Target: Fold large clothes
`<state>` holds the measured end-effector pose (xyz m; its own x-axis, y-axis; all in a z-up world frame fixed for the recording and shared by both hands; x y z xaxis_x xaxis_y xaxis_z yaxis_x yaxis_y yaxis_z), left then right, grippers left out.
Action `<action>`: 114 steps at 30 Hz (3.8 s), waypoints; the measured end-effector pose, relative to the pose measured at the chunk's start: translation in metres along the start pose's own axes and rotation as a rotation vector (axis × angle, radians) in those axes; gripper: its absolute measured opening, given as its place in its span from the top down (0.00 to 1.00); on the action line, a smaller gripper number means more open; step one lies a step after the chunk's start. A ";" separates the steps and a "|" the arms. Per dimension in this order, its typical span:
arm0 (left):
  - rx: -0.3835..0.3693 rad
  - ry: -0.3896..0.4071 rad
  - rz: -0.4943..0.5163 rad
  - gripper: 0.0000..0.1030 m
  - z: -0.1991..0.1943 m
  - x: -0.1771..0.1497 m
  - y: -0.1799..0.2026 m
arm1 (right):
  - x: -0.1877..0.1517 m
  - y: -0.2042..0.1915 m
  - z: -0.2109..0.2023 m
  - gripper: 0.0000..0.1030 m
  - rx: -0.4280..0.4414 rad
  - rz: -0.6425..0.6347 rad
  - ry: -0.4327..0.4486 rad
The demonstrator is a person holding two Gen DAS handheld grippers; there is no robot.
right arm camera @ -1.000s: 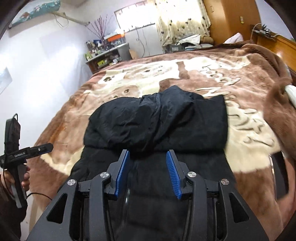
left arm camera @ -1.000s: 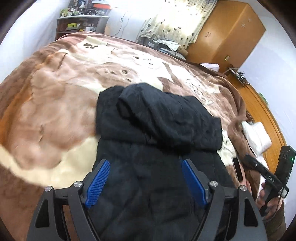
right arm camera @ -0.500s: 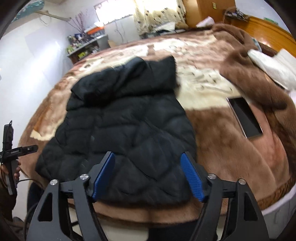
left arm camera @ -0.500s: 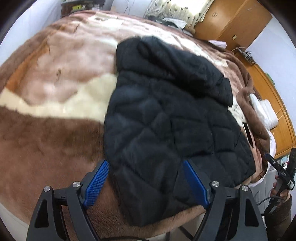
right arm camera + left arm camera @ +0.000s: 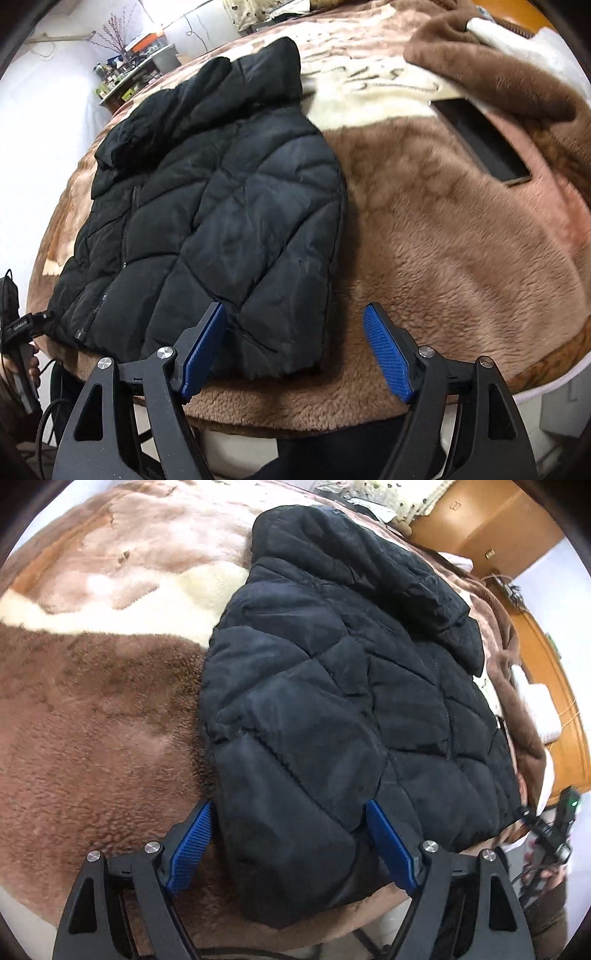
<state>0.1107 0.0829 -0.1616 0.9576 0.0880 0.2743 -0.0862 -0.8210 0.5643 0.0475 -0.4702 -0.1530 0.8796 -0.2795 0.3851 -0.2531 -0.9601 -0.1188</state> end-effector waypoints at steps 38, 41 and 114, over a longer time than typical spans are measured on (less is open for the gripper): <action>-0.206 0.140 -0.046 0.78 -0.070 0.057 0.043 | 0.050 -0.019 -0.082 0.85 0.230 0.045 0.107; -0.209 0.150 -0.027 0.78 -0.075 0.071 0.052 | 0.067 -0.027 -0.087 0.85 0.229 0.037 0.128; -0.017 0.319 0.337 0.22 0.004 0.345 0.131 | 0.378 -0.079 0.104 0.70 0.084 0.369 -0.116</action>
<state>0.4311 0.0039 0.0042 0.7431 -0.0110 0.6691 -0.3853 -0.8245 0.4144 0.4420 -0.4989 -0.0935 0.7765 -0.5985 0.1973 -0.5313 -0.7901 -0.3058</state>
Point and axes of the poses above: each gripper's, at about its wrist camera, not at the fingertips, and z roughly the way its jaws point, y to its right, x to its top, the point moved 6 cm from there along z, roughly the way its jaws point, and after that the axes turned 13 degrees about -x, right-handed, at the moved point
